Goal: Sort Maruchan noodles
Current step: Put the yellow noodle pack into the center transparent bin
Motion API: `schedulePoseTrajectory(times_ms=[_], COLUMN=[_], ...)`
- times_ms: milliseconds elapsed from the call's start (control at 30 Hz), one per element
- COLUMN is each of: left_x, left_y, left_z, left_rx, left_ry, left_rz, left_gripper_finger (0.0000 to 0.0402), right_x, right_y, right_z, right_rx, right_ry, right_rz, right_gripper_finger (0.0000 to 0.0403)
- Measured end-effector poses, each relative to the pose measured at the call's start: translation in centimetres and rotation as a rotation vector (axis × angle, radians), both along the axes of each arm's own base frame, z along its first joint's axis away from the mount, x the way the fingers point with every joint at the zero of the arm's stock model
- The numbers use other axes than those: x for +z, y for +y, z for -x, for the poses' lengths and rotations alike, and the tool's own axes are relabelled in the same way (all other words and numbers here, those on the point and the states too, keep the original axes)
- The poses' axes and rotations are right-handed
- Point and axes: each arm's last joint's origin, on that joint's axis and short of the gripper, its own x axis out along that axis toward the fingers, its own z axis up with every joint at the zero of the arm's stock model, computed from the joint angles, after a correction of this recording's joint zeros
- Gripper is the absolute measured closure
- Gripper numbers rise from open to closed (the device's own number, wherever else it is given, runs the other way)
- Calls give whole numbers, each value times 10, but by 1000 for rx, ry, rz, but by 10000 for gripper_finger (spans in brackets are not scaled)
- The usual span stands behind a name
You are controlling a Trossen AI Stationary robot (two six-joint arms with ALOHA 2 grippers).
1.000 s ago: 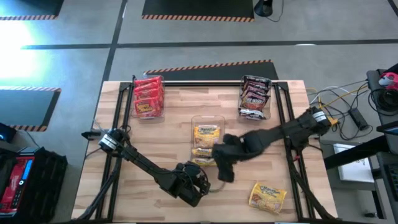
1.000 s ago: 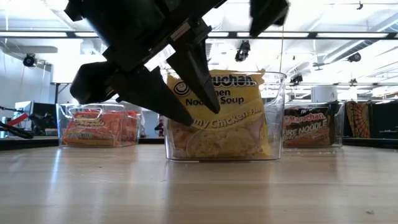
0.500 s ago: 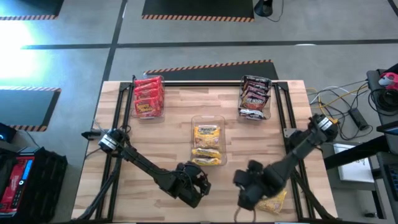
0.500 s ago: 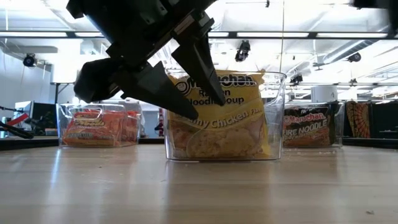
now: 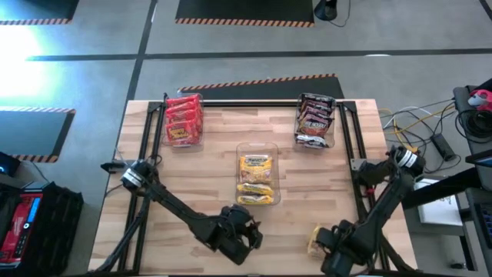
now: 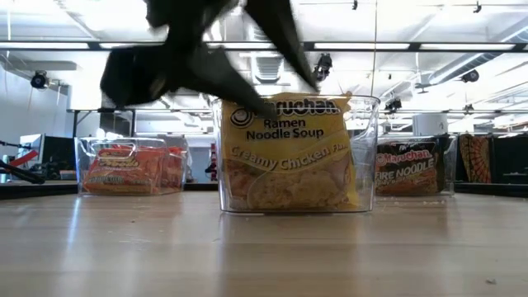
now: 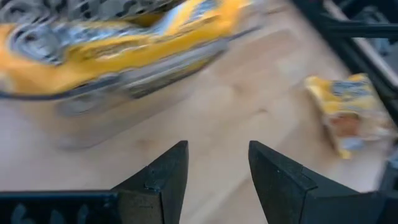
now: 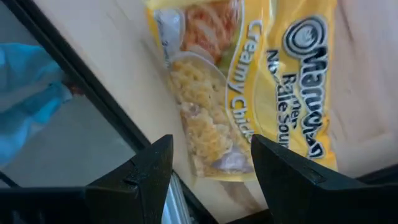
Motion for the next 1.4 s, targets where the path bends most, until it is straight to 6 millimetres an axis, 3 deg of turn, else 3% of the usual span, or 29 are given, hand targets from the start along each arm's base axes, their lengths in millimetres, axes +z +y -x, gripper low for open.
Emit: schedulePoseTrajectory(times_ms=[333,633,933,1400], left_x=[54,48,47,38], left_y=[-24,-23,-24,-26], left_z=[-11,-9,-9,-9], left_rx=[-121,-87,-102,-94], left_ry=[-99,-100,-97,-82], left_rz=[-116,-95,-32,10], left_gripper_finger=[249,249,249,249], right_x=[-30,-54,-51,-49], right_y=[-8,-15,-36,-107], right_z=[14,9,-35,-107], right_rx=[12,0,17,-14], right_ry=[73,22,-250,-435], right_rz=[54,8,96,176], right_gripper_finger=[197,197,197,197])
